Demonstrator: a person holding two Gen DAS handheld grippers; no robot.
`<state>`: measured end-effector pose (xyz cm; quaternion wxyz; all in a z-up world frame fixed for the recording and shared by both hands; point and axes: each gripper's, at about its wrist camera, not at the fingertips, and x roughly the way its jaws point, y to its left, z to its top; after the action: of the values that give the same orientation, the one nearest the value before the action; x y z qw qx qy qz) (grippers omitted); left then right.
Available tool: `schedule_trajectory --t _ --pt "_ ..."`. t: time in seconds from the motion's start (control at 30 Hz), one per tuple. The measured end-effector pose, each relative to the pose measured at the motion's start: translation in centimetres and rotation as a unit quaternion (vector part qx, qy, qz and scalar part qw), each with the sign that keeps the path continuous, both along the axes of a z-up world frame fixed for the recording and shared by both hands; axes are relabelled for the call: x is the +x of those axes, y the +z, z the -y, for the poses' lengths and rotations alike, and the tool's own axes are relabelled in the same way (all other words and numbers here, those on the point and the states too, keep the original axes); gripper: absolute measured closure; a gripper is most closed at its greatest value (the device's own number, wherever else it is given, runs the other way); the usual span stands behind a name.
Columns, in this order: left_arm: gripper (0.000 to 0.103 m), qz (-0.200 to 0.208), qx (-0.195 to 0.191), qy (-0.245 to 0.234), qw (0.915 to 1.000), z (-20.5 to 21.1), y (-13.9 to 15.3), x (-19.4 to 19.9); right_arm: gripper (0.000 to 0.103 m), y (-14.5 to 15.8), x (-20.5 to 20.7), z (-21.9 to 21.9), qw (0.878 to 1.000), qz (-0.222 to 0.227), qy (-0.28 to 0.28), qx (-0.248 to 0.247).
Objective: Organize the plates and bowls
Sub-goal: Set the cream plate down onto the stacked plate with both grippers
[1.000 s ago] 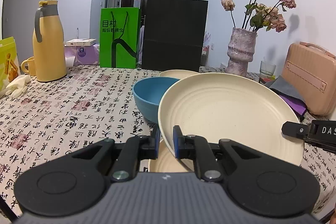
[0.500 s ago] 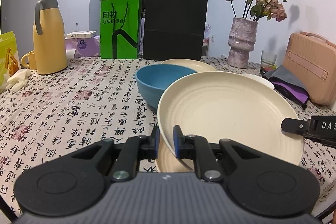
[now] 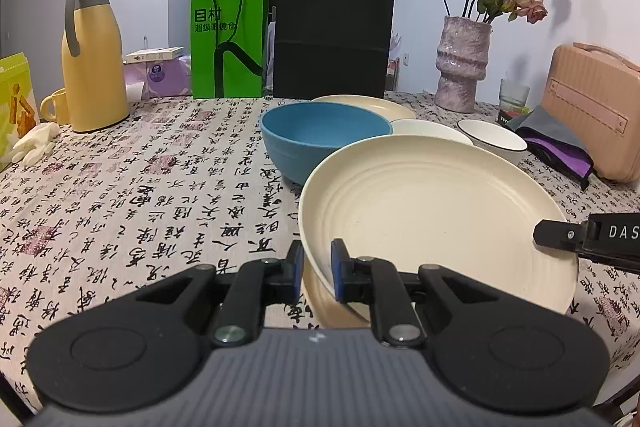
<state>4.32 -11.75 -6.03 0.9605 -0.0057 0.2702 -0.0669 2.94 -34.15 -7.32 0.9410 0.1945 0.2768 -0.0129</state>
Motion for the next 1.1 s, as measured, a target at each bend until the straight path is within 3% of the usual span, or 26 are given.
schedule_trajectory --t 0.77,1.1 --pt "0.089 -0.015 0.023 0.001 0.9996 0.8 -1.6 0.8 0.093 -1.7 0.9 -0.9 0.998 -0.018 0.001 -0.056" --pt "0.088 -0.008 0.045 0.006 0.9989 1.4 -1.9 1.0 0.092 -1.8 1.1 -2.1 0.994 -0.01 0.008 -0.111"
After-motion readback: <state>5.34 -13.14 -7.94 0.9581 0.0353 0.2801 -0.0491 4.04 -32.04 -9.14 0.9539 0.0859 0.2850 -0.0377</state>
